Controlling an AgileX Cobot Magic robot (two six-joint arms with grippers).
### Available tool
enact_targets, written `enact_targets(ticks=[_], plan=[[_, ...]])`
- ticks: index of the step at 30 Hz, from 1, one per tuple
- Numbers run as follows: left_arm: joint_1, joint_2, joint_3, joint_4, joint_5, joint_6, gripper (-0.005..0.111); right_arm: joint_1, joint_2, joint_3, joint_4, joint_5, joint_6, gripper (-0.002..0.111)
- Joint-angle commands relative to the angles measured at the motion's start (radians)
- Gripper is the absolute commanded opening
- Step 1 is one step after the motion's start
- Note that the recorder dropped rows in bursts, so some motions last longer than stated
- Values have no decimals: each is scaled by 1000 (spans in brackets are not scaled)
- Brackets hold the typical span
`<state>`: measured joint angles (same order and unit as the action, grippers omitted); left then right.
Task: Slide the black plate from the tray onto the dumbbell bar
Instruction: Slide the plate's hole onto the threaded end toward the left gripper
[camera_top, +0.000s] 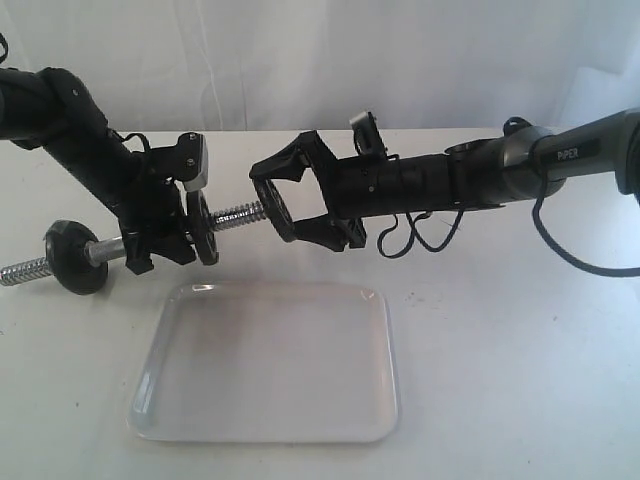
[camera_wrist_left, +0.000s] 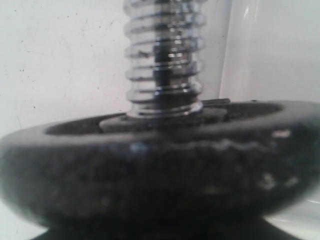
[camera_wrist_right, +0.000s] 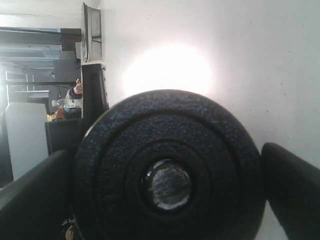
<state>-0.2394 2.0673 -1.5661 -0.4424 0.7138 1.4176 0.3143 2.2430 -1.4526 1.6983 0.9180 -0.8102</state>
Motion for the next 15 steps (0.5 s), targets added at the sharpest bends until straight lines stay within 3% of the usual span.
enact_targets(ticks=[1, 15], plan=[[-2, -54, -19, -100, 3, -8, 0, 22, -18, -12, 46, 43, 42, 0], [-2, -54, -19, -102, 0, -8, 0, 53, -18, -18, 46, -53, 188, 0]])
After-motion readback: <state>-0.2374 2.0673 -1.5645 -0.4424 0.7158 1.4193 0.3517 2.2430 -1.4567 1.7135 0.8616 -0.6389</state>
